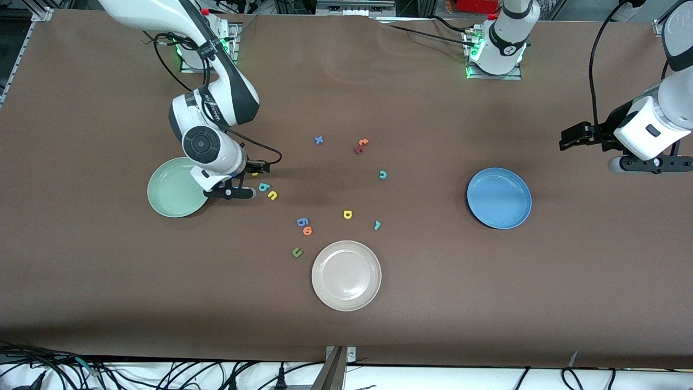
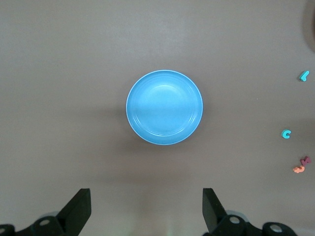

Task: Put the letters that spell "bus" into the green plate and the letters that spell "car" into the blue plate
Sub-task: 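Reach the right gripper to the yellow s and grasp it, then place the yellow s on the green plate while the left gripper reaches letters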

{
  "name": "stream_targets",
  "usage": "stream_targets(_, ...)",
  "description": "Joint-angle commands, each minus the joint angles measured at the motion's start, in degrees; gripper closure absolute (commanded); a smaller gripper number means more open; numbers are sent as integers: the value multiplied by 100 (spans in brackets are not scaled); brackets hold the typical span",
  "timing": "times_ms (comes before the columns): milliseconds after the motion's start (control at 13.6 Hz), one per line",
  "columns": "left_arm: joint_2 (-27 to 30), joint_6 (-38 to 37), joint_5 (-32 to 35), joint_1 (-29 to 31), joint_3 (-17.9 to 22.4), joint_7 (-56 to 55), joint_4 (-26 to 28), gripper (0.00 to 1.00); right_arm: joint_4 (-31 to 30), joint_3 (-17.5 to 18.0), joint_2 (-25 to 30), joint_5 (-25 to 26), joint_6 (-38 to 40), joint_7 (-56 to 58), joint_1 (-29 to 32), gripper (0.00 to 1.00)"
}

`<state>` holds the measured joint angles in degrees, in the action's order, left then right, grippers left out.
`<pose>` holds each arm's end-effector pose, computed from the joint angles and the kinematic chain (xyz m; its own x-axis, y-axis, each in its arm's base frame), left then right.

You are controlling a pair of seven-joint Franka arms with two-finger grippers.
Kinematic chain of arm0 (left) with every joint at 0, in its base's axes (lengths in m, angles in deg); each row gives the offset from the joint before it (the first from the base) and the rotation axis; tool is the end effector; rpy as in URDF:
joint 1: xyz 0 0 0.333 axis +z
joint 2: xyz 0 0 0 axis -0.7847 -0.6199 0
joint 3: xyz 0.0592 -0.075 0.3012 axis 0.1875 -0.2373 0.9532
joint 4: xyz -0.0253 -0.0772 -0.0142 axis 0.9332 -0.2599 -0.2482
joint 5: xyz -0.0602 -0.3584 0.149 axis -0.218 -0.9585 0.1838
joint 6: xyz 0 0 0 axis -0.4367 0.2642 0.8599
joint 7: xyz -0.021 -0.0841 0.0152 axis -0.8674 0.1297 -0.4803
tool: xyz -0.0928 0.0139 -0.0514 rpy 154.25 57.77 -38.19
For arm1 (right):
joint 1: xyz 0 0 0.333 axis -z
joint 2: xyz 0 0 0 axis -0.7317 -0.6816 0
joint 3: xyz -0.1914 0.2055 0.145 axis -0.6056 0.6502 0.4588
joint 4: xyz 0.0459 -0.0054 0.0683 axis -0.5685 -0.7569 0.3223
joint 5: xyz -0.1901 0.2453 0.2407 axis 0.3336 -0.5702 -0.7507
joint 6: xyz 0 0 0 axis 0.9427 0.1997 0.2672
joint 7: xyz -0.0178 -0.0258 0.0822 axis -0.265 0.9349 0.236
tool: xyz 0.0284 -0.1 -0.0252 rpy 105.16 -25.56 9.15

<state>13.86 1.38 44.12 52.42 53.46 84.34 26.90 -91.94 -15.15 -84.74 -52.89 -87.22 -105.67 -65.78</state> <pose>0.5645 -0.0135 0.5415 0.9863 0.0124 -0.1644 0.0187 -0.9992 0.0364 0.5237 0.2416 0.2447 0.9749 -0.0290 -0.2207 -0.0148 -0.9977 0.0658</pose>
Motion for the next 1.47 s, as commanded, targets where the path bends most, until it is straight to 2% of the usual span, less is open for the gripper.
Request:
stream_targets(0,-48,-65,-18,-29,-31,-50,-103,0,-550,48,95,-105,-575,84,46,1)
stream_targets(74,-57,-56,-18,-29,-84,-146,-112,0,-664,48,60,-105,-812,93,55,3)
stream_targets(294,-66,-30,-18,-38,-93,-173,-112,0,-736,48,-124,-114,-1270,128,55,22)
stream_targets(809,-57,-73,-27,-38,-119,-225,-103,0,-920,48,-362,-114,-1772,94,55,23)
stream_targets(883,-66,-65,-27,-30,-163,-261,-103,0,-929,48,-362,-114,-1764,67,55,29)
stream_targets(957,-66,-65,-27,-29,-163,-270,-94,0,-938,48,-353,-114,-1737,67,55,43)
stream_targets(1177,-66,-73,-27,-38,-304,-506,-68,0,-938,48,-353,-114,-1728,49,55,58)
stream_targets(1325,-66,-73,-18,-38,-339,-507,-76,0,-947,48,-353,-114,-1728,41,55,58)
stream_targets(1398,-66,-65,-18,-47,-365,-507,-94,0,-955,48,-353,-114,-1728,49,55,64)
